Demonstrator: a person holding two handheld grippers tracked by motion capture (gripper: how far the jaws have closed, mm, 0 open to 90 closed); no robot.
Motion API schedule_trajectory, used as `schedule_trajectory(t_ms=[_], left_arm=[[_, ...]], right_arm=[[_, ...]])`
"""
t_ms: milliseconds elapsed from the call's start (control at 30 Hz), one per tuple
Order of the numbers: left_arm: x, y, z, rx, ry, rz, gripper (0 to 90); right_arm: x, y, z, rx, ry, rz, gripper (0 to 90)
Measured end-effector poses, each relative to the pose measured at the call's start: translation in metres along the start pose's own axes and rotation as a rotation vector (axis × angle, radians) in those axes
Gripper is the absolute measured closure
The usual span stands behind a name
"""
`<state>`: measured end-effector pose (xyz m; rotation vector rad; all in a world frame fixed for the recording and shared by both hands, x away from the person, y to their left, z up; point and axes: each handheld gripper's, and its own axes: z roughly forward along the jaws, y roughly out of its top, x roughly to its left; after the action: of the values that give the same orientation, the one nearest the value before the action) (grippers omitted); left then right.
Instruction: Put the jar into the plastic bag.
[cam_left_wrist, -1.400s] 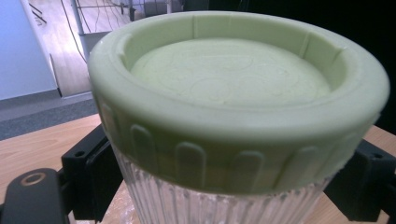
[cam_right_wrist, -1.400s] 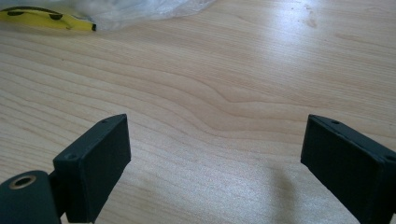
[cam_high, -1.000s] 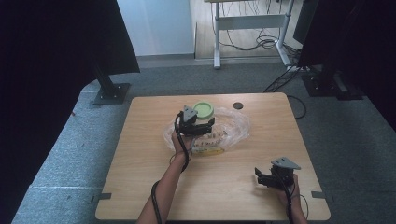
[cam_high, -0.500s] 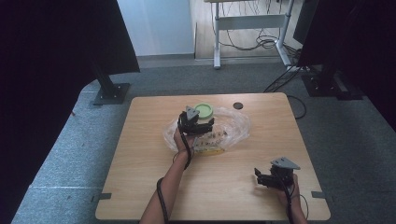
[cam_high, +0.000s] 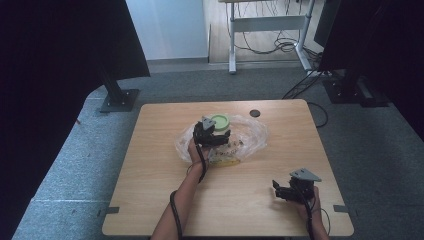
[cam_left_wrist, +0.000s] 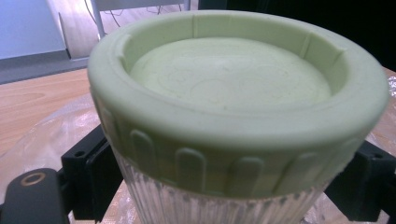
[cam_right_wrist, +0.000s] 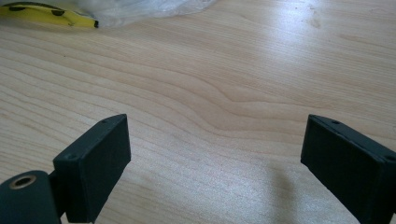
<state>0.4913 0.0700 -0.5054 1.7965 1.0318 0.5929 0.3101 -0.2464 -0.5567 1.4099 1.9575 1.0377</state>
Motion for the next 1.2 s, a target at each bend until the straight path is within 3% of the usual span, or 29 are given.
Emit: schedule_trajectory(t_ms=[167,233,433,700,967,1200], left_arm=[[-0.002,0.0,0.001,0.012,0.01,0.013,11.1],[-0.004,0.0,0.001,0.027,0.015,0.037,10.8],[-0.002,0.003,-0.002,0.034,0.024,0.011,2.7],[0.0,0.003,-0.008,0.019,-0.007,-0.009,1.4],[0.005,0.006,-0.037,-0.016,-0.007,-0.001,1.1],[0.006,-0.003,-0.067,-0.026,-0.043,0.015,1.3]], right_arm=[[0.0,0.0,0.0,-0.002,-0.005,-0.003,8.1],[0.001,0.0,0.0,-0.001,-0.008,-0.007,8.1],[0.001,0.0,0.0,0.001,-0.012,-0.009,8.1],[0.002,0.0,0.0,0.003,-0.013,-0.015,8.1],[0.003,0.0,0.001,0.005,-0.015,-0.022,8.0],[0.003,0.0,0.0,0.007,-0.019,-0.025,7.9]])
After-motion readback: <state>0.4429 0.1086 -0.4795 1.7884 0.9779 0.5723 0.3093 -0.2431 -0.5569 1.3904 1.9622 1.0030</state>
